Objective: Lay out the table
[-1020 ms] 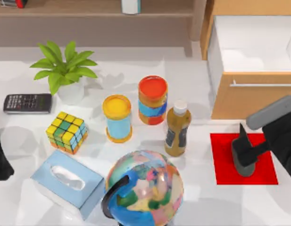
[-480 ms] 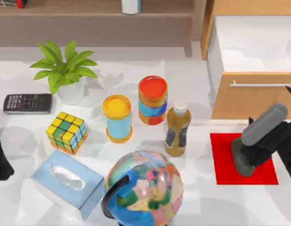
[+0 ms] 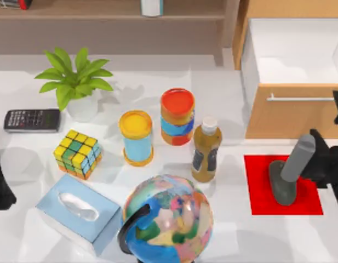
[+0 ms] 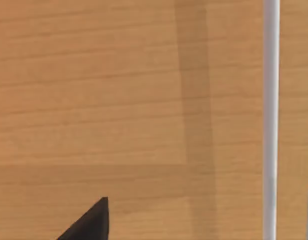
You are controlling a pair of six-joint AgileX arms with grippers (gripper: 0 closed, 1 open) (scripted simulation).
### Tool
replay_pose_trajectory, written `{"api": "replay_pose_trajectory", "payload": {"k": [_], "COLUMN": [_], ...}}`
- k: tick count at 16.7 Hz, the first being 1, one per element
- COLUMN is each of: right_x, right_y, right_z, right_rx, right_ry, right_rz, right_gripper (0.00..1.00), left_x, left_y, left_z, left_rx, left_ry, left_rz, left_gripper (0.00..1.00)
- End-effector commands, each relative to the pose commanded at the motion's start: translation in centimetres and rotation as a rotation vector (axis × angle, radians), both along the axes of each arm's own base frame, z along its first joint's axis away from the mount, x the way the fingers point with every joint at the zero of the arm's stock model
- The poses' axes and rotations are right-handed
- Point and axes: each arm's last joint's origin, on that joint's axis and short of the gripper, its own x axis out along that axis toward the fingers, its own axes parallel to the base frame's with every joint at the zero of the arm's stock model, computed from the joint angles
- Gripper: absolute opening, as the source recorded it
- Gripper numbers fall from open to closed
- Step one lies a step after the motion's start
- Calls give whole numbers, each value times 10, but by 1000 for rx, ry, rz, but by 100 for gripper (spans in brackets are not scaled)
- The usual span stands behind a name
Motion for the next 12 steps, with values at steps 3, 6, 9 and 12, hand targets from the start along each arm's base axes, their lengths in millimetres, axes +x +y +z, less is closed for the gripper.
{"api": "replay_pose_trajectory", "payload": {"k": [3,6,9,12], "right_x": [3,4,4,7], "right_y": [-4,-4,-4,-4], "right_z": [2,3,3,2], "right_rx": [-85,-100,-100,-100], "right_ry": [-40,-49,-49,-46], "right_rz": [-32,-40,-40,-38], "right_gripper": [100,100,100,100], "left_x": [0,0,0,0], "left_y": [0,0,0,0], "left_z": [0,0,0,0], "left_rx": [0,0,0,0], "left_ry": [0,0,0,0], "left_rz": [0,0,0,0], "left_gripper": [100,100,100,100]}}
